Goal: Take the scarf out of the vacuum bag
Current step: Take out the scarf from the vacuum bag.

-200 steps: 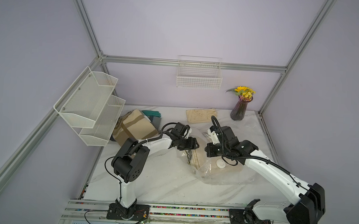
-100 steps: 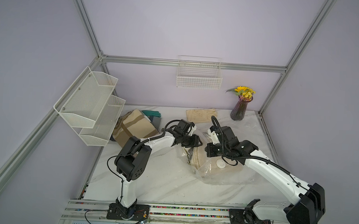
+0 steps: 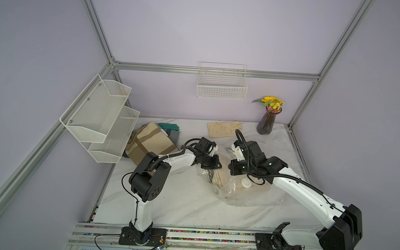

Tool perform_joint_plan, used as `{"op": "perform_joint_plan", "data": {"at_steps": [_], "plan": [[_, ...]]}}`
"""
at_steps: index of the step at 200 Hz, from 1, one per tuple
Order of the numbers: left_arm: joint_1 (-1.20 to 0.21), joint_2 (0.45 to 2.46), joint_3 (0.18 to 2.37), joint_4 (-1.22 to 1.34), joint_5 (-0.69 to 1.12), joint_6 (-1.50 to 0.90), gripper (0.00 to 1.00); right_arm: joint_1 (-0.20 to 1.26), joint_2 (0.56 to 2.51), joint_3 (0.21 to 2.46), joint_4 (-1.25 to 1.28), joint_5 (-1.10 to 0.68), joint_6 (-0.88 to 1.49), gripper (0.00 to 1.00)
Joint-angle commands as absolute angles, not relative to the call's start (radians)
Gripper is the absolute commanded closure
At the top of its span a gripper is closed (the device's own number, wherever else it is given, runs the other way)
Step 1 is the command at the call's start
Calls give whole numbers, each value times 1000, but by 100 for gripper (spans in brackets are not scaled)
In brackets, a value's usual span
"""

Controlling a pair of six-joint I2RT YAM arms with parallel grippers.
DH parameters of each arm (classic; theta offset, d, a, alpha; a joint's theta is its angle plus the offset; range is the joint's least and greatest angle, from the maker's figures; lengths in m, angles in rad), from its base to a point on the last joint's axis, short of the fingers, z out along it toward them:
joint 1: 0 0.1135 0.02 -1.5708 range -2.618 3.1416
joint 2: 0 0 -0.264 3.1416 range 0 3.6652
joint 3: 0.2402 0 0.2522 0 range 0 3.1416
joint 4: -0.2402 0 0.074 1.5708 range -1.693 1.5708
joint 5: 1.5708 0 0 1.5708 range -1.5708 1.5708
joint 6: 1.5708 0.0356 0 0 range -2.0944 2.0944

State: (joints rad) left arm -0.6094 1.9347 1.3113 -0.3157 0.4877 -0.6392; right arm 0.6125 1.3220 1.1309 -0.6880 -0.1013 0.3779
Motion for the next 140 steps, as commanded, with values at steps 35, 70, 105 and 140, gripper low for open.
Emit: {"op": "perform_joint_plan", "data": {"at_steps": [35,70,105,140], "plan": [[-619,1844,1368,-320,491,-618,100,609,1301,1165,-684,-56,397,100],[-618,1805,1414,-367,492,-621,100,611,1326,1192,-705,-17,407,100],[-617,1780,1452,-408,479,-624,100,611,1330,1191,-715,12,411,100],[-617,1769,1474,-423,473,-625,100,609,1330,1180,-719,23,417,100]]}}
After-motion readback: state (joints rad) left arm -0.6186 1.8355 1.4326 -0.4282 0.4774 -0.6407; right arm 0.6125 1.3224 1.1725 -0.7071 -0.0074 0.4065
